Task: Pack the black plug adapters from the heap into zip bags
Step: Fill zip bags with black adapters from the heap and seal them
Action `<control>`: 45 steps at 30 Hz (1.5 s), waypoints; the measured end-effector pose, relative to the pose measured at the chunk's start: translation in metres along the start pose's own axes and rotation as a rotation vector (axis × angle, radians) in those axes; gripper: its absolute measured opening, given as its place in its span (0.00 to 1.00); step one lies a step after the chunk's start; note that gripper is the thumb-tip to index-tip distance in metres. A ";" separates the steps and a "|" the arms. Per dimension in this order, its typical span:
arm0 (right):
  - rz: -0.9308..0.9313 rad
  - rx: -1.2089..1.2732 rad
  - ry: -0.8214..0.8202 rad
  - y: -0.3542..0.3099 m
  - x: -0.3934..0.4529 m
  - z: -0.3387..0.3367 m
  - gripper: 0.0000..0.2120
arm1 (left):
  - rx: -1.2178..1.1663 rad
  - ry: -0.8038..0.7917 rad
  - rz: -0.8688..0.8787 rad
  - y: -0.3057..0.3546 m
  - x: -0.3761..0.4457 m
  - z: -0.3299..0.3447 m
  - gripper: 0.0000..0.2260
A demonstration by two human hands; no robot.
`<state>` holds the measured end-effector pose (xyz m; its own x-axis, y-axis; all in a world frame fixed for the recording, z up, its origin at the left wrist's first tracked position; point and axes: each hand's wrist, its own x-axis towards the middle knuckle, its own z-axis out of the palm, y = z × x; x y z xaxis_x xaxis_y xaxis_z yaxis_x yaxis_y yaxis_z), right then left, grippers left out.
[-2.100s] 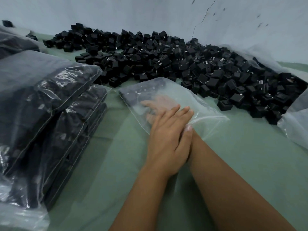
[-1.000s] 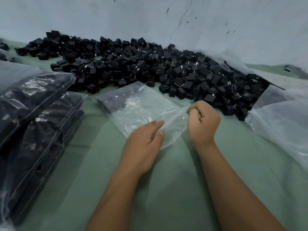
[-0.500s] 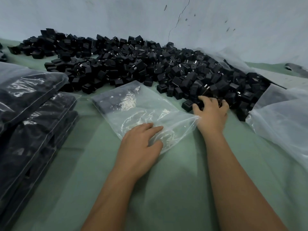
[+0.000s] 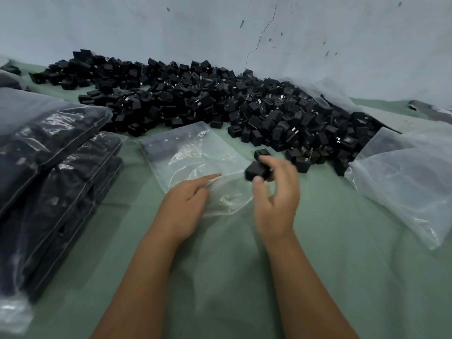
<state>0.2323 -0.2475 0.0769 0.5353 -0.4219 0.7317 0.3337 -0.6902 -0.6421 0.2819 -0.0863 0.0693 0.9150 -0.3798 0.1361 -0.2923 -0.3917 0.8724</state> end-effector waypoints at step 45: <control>-0.139 -0.621 -0.828 -0.032 -0.001 0.038 0.05 | 0.034 0.245 0.391 0.013 -0.013 0.008 0.22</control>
<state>0.2504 -0.2030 0.0879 0.9656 0.0575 0.2538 0.1011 -0.9816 -0.1623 0.2641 -0.0934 0.0748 0.7720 -0.2968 0.5620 -0.6335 -0.2874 0.7184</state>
